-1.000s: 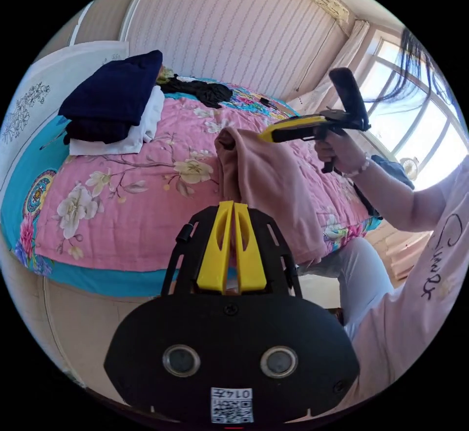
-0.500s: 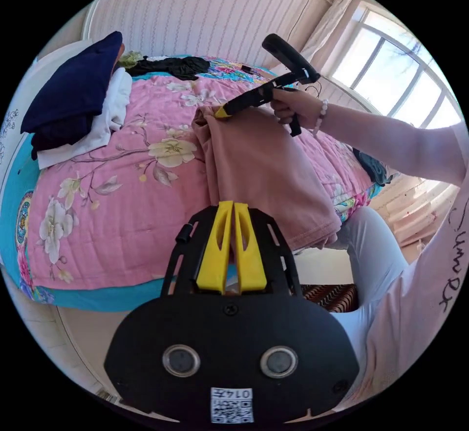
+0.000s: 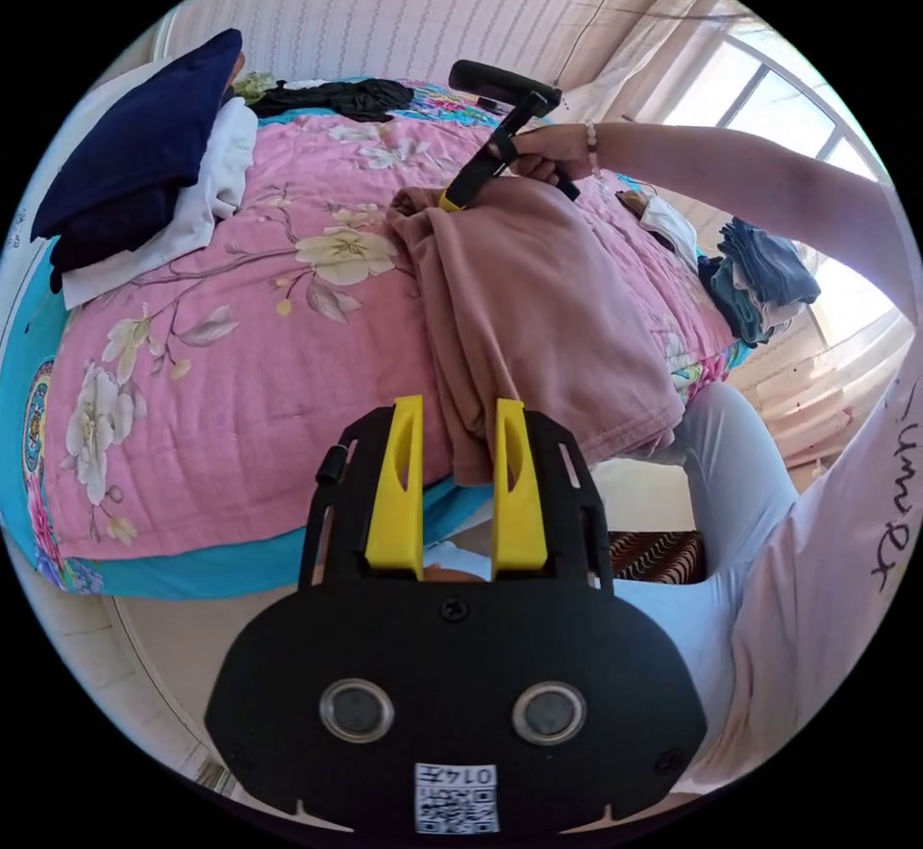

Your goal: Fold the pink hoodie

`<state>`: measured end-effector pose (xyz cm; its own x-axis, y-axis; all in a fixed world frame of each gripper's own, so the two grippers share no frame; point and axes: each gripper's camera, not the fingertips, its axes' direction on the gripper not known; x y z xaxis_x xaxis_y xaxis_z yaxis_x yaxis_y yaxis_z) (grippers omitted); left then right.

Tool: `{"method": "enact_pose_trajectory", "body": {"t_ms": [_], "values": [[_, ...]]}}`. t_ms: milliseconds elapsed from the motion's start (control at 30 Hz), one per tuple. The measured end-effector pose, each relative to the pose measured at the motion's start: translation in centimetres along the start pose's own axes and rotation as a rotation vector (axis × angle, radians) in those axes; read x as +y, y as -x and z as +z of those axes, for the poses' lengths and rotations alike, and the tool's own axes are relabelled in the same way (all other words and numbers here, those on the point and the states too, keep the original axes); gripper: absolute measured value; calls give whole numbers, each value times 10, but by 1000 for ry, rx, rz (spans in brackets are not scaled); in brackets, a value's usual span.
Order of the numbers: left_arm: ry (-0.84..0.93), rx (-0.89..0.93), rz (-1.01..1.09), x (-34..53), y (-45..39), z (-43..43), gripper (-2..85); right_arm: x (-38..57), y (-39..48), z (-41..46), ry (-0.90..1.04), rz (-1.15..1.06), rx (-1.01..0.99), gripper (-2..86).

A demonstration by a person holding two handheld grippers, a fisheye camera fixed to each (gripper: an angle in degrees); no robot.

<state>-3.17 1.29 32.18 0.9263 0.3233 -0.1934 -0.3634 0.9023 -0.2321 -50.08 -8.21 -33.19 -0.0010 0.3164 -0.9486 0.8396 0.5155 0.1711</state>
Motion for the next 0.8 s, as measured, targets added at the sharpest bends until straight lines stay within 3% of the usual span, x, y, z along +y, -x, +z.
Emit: {"method": "enact_pose_trajectory", "body": {"t_ms": [133, 233, 500, 567, 633, 800], "values": [[-78, 158, -49, 1, 15, -16, 125, 11, -25, -10, 15, 15, -202, 117], [-123, 246, -31, 4, 15, -17, 148, 23, -27, -16, 1, -27, -200, 103], [139, 74, -34, -26, -4, 25, 163, 63, -26, -26, -57, -80, -168, 89], [134, 56, -20, -26, -10, 26, 135, 85, -14, -35, -109, -130, -125, 86], [105, 152, 7, -25, -14, 22, 81, 109, 4, -47, -182, -190, -46, 84], [7, 133, 27, -21, -38, 1, 63, 198, 47, -76, -406, -255, -6, 82]]}}
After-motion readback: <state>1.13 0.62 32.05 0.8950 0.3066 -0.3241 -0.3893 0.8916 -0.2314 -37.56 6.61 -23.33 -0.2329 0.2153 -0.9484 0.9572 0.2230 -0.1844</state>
